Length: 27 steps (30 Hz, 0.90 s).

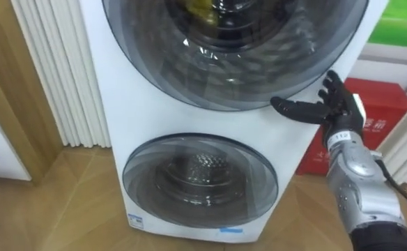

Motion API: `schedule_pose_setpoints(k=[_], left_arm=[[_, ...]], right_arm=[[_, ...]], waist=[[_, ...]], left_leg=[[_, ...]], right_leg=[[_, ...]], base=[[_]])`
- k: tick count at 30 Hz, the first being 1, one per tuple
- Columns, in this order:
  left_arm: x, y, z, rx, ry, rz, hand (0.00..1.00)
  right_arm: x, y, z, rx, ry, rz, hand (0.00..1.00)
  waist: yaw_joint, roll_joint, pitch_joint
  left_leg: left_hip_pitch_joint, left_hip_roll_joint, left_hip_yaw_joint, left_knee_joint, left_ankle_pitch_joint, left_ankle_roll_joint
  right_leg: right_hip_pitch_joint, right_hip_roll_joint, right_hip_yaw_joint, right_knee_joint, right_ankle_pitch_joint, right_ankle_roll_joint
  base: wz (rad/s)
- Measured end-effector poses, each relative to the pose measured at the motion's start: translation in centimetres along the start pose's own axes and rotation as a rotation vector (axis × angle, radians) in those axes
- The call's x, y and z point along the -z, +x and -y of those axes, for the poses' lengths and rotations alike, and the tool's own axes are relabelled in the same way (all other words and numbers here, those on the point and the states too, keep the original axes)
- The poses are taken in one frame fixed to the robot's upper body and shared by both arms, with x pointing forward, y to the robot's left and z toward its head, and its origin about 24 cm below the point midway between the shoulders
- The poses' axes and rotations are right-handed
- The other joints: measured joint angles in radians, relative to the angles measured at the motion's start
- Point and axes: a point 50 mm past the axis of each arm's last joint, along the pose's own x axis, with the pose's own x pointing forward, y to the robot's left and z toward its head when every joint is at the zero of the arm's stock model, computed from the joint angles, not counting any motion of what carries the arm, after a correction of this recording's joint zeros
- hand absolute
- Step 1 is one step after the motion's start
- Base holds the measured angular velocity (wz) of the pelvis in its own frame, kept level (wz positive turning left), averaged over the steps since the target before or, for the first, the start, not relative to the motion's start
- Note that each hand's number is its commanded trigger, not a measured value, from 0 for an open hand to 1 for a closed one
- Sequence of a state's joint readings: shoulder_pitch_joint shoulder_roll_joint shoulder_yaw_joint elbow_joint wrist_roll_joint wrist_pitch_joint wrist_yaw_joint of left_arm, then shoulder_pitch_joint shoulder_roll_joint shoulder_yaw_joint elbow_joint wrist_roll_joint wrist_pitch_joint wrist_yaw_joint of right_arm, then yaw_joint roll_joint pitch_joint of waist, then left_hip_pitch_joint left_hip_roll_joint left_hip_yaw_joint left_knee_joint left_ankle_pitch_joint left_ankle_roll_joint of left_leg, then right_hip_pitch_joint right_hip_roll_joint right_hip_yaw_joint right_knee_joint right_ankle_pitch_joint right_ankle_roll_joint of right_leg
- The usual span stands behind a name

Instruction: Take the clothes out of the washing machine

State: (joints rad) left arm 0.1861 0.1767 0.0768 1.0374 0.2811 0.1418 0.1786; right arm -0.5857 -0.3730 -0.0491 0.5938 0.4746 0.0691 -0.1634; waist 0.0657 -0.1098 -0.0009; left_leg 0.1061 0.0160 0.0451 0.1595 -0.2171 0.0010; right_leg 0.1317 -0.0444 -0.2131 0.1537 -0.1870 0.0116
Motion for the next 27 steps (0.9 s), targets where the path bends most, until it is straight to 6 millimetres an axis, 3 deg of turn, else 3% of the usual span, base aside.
schedule_pose_setpoints(k=[9, 17, 27], left_arm=[[-0.9, 0.0, -0.3, -0.010, 0.011, 0.034, 0.00], [-0.3, -0.2, -0.6, -0.041, 0.015, 0.016, 0.00], [0.2, -0.3, -0.6, -0.046, 0.020, 0.004, 0.00]], right_arm=[[-1.7, 0.0, -1.2, 0.000, -0.001, -0.002, 0.00], [-3.7, -0.6, -2.4, 0.007, -0.069, 0.053, 0.00], [-4.5, -1.0, -3.5, -0.021, -0.103, 0.094, 0.00]], waist=[[-0.004, -0.003, -0.0014], [-0.003, -0.003, -0.0024], [-0.002, -0.004, -0.0033]], left_leg=[[-0.010, 0.001, -0.003, 0.001, 0.000, 0.000], [-0.023, 0.005, 0.007, 0.003, 0.000, 0.000], [-0.003, 0.009, 0.003, 0.003, 0.000, 0.000]], right_leg=[[-0.012, 0.000, -0.005, 0.000, 0.000, 0.000], [-0.029, 0.004, -0.008, 0.003, 0.000, 0.000], [-0.028, 0.007, -0.007, 0.018, 0.000, 0.000]], base=[[-0.02], [-0.03], [-0.08]])
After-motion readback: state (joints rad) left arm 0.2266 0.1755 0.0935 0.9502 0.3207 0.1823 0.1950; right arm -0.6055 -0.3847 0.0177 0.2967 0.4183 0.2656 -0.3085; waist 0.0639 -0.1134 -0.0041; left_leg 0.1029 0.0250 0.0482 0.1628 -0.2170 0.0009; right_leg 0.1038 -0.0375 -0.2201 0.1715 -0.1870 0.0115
